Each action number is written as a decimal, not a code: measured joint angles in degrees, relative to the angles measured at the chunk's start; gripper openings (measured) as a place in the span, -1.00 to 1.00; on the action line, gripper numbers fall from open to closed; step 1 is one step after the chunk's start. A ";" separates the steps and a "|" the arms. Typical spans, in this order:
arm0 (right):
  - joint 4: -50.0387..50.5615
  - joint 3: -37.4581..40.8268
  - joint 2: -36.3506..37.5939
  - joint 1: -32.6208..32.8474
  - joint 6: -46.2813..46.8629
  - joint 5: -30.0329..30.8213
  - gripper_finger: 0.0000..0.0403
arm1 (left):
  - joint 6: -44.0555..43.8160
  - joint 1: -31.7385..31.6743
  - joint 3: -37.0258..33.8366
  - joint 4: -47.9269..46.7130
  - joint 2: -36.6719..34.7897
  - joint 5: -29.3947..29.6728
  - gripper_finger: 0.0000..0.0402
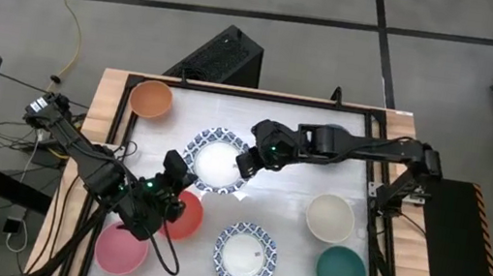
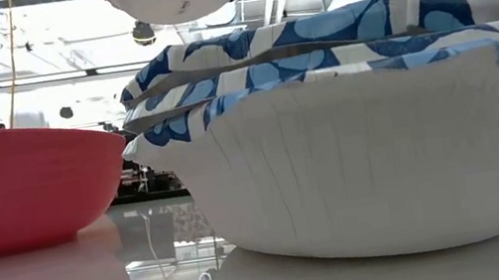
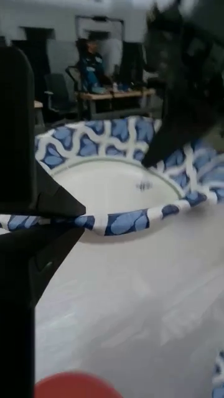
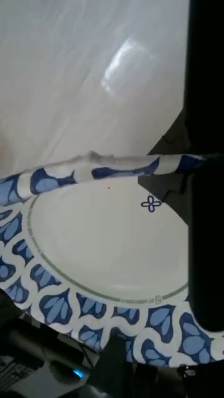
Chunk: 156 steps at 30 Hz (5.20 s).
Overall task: Nest bowls inside each other by size order
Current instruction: Stack the white patterned bowl on top of the white patterned bowl
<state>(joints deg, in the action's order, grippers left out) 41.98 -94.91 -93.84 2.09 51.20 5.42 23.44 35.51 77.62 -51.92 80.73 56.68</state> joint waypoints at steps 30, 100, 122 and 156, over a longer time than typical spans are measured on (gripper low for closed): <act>22.04 0.00 1.72 20.56 20.82 19.37 -0.98 | -55.41 8.54 16.06 -13.39 -5.12 5.07 -0.35; -33.48 44.61 8.96 23.55 12.44 1.27 -0.99 | -63.65 11.92 16.06 -13.28 -5.09 6.14 -0.35; -33.58 44.57 8.44 22.29 14.29 -2.38 -0.44 | -63.78 11.91 16.06 -14.47 -5.07 6.06 -0.35; -22.80 39.48 8.44 17.52 9.70 -11.69 0.12 | -64.66 11.93 16.06 -14.63 -5.07 5.03 -0.36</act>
<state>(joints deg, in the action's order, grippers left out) 19.18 -55.43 -85.41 19.61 60.90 -6.26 -41.22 47.44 93.69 -66.54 75.66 61.71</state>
